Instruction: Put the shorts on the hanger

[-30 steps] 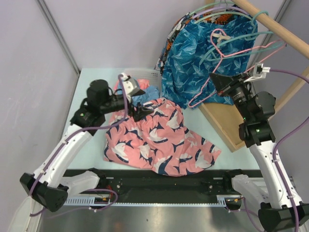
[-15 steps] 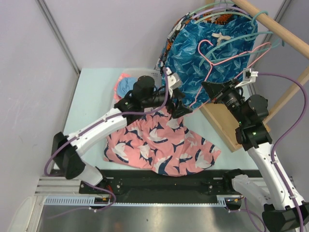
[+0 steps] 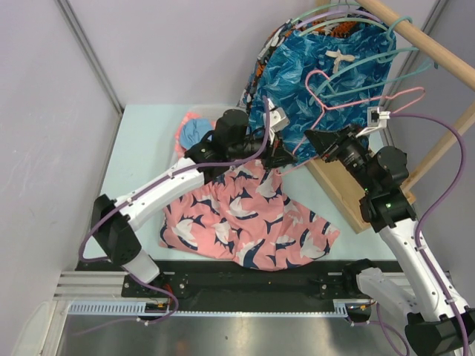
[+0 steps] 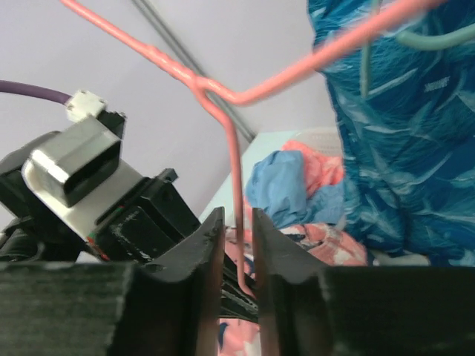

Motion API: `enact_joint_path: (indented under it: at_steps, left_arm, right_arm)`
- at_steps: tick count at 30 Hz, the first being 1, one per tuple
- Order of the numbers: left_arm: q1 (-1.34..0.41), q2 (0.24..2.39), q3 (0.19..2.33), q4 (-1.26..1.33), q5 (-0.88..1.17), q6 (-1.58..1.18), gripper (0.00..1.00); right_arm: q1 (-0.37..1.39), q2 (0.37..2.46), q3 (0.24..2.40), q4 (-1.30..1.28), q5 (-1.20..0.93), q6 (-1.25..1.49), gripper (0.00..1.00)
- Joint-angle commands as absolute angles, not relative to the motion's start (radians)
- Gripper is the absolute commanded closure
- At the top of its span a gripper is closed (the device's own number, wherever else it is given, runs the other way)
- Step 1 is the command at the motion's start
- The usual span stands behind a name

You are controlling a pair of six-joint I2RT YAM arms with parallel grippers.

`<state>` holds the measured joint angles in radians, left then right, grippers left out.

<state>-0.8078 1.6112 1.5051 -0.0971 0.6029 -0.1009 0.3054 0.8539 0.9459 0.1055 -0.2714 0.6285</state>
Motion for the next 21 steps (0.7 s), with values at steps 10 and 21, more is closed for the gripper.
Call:
enact_joint_path:
  at_steps: [10,21]
  left_arm:
    - [-0.620,1.269,1.284,-0.492,0.684,0.395,1.00]
    - [-0.583,1.163,1.246,-0.821,0.618,0.546,1.00]
  right_arm:
    - [0.319,0.787,0.969,0.010,-0.850,0.221,0.19]
    - [0.402,0.920,1.158,-0.246,-0.772,-0.207,0.22]
